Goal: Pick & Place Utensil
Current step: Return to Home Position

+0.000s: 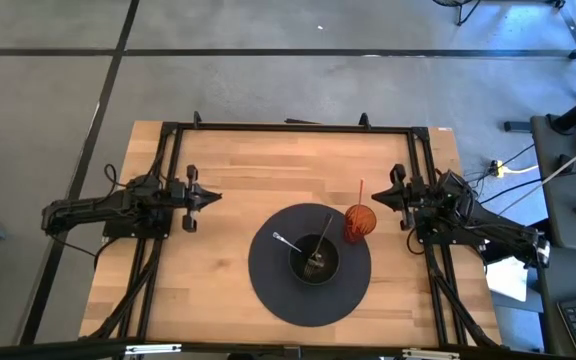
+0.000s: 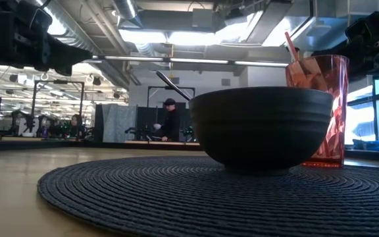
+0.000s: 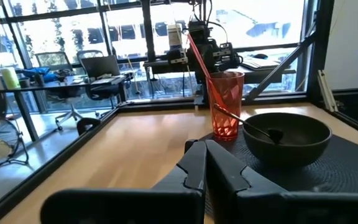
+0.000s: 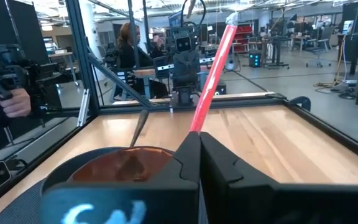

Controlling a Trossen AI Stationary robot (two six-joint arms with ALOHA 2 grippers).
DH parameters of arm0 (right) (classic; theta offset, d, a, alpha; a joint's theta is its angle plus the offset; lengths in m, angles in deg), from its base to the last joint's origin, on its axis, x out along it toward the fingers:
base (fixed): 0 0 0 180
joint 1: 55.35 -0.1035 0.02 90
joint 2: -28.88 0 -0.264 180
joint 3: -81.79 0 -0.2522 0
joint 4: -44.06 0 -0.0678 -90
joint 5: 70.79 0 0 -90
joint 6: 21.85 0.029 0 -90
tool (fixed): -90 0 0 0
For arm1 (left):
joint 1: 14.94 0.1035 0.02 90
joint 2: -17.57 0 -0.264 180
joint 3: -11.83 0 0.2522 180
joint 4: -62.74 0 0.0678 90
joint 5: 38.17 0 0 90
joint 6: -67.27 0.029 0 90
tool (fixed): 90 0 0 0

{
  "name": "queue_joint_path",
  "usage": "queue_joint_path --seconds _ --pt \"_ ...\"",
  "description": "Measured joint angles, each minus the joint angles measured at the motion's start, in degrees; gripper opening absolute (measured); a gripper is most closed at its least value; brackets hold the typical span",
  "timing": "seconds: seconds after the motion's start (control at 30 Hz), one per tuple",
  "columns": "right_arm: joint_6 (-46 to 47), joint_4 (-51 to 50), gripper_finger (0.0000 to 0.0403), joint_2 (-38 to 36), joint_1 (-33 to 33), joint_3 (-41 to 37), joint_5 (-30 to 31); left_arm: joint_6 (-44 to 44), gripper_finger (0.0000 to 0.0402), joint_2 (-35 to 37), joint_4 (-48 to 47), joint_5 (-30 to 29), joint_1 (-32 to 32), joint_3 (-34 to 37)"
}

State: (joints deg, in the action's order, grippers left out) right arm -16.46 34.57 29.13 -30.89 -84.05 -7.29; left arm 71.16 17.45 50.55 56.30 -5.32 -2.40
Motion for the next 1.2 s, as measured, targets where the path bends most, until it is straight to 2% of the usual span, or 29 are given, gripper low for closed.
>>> queue_joint_path --seconds 0.13,0.3,0.47,0.9,1.2 --pt "1.24 0.02 0.0010 0.00 -0.02 0.00 -0.23 1.52 0.0003 0.00 -0.05 -0.82 -0.02 0.00" --pt "1.75 0.09 0.0036 0.00 -0.04 0.00 -4.35 1.50 0.0003 0.00 -0.24 -2.50 -0.02 0.00" --pt "3.12 0.04 0.0040 0.00 -0.01 0.00 1.86 -2.42 0.0003 0.00 -0.25 -2.78 -0.02 0.00" --pt "4.78 0.07 0.0005 0.00 0.02 0.00 1.90 -2.67 0.0004 0.00 -0.20 -2.91 -0.02 0.00" --pt "4.73 0.09 0.0032 0.00 0.02 0.00 1.90 -2.67 0.0004 0.00 -0.09 -2.93 -0.02 0.00"
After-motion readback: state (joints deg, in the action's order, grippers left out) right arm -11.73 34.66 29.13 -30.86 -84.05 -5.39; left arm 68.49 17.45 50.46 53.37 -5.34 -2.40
